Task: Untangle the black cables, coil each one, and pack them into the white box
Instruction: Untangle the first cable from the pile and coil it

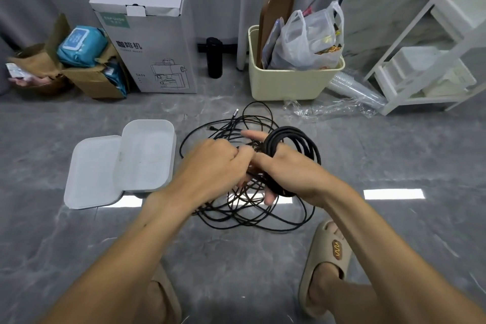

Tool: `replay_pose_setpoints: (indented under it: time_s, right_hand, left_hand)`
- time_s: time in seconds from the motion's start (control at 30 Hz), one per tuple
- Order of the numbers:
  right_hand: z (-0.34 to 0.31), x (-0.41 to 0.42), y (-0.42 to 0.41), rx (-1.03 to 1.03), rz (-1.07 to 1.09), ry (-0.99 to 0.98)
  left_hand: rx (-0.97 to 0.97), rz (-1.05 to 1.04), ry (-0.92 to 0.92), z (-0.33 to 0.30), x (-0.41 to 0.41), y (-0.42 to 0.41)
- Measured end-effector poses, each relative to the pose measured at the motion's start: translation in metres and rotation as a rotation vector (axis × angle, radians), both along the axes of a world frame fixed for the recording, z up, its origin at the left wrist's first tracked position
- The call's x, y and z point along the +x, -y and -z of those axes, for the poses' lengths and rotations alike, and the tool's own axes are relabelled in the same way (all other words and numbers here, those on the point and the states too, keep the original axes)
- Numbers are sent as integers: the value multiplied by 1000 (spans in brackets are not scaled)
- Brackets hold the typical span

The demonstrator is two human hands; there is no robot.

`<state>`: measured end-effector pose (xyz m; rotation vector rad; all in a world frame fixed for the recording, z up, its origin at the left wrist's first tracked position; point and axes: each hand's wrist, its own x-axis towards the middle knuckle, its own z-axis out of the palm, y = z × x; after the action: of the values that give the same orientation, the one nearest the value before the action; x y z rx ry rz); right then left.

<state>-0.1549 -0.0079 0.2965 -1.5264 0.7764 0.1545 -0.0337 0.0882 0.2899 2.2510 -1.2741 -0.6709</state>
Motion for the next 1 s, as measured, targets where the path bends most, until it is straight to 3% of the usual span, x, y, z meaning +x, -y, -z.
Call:
replay_pose_setpoints:
  time_s: [0.17, 0.33, 0.5, 0.67, 0.87, 1.0]
  right_hand:
    - [-8, -1, 3, 263, -84, -52]
    - [-7, -2, 10, 554, -164, -19]
    - [2, -3, 13, 900, -307, 164]
    - [4, -1, 19, 1209, -264, 358]
    - [3, -4, 18, 1349, -131, 521]
    - [0, -3, 19, 1383, -79, 661]
  left_hand:
    - [-270, -88, -159, -10, 4, 2]
    - [-343, -169, -347, -16, 6, 5]
    - [-354, -160, -514, -14, 11, 9]
    - [-390, -65, -637, -12, 10, 9]
    - [-510, -131, -1075, -1, 10, 12]
    - [-420, -113, -1204, 4, -1, 15]
